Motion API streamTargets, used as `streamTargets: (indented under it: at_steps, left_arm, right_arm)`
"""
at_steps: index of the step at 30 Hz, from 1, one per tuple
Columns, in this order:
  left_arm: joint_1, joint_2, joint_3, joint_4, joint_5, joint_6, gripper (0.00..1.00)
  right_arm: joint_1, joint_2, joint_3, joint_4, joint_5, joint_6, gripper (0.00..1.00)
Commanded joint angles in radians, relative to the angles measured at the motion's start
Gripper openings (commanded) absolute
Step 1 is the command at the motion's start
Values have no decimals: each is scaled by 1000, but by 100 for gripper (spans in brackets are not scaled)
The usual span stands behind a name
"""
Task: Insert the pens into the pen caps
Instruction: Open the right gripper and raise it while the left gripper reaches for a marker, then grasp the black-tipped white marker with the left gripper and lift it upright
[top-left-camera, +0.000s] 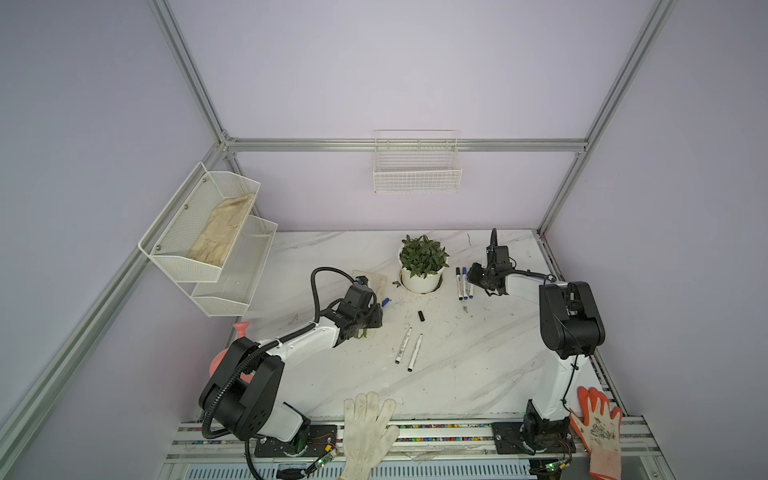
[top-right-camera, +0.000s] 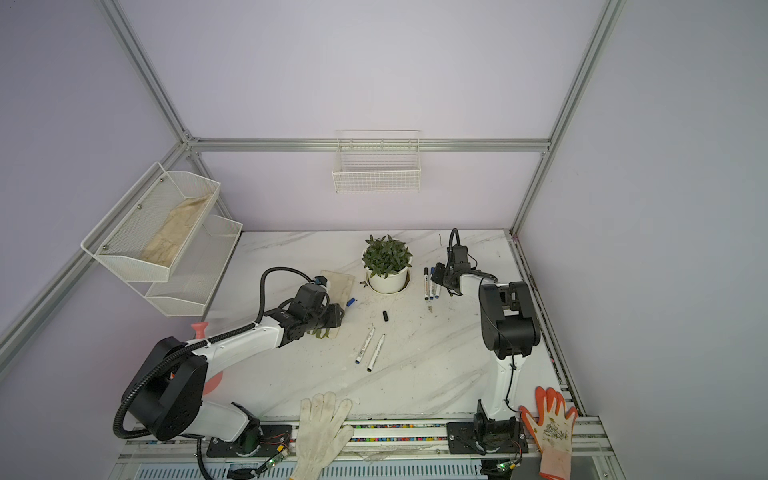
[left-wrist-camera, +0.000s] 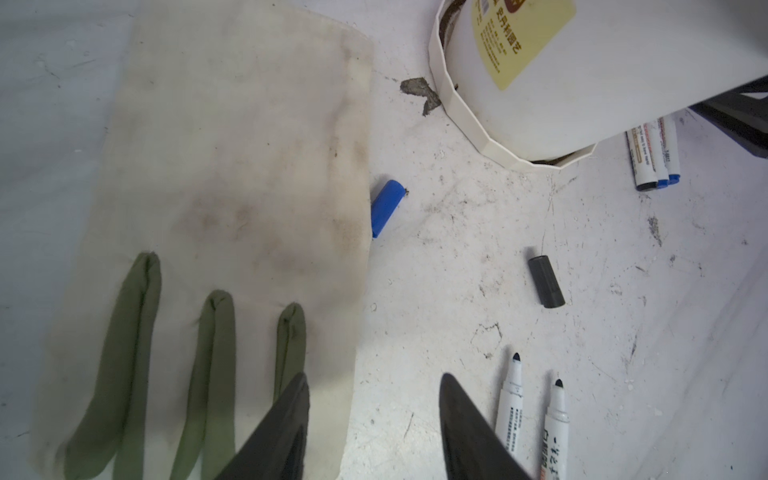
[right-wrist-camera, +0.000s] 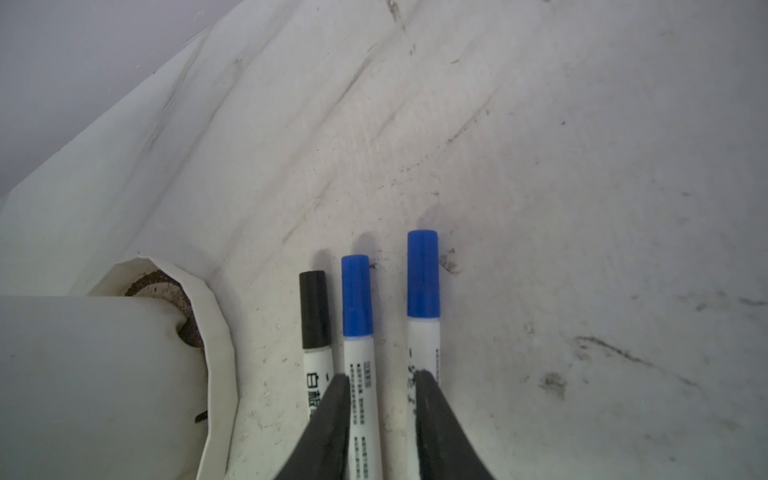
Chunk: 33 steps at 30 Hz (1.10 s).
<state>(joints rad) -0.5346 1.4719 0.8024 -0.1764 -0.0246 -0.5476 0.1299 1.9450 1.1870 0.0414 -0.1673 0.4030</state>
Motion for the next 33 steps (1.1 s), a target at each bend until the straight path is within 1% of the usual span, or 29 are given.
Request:
streamTargets:
  at_steps: [1,6,9,11,15,18,23,25,28,30,33]
  left_arm:
    - [-17,-11,66,6,87,84,49]
    - [-65,-41,22,10,162,199,50]
    - [-97,-36,11,11,209,282,51]
    - [-120,-23,11,5,220,313,52]
    - [-164,29,33,-29,184,327,52]
    - [-206,67,60,-60,139,377,52]
    - [-278,137,120,-169,0,414,51]
    - [-301,158,137,-213,-36,423,50]
    - [-317,192,155,-279,-56,416,47]
    - [-319,218,169,-330,-65,399,38]
    - [-317,246,173,-372,-66,392,31]
  right_arm:
    - [3,-104,-29,22,48,32,31]
    - [4,-244,-101,16,134,40,31]
    - [3,-303,-133,1,143,40,31]
    - [3,-331,-150,-4,137,44,31]
    - [3,-362,-173,-4,132,48,31]
    - [3,-364,-173,-5,129,46,31]
    - [3,-362,-172,-1,130,50,31]
    - [3,-363,-174,4,129,48,31]
    - [4,-364,-178,6,129,48,31]
    - [3,-366,-179,5,129,49,30]
    - [3,-374,-176,2,129,49,30]
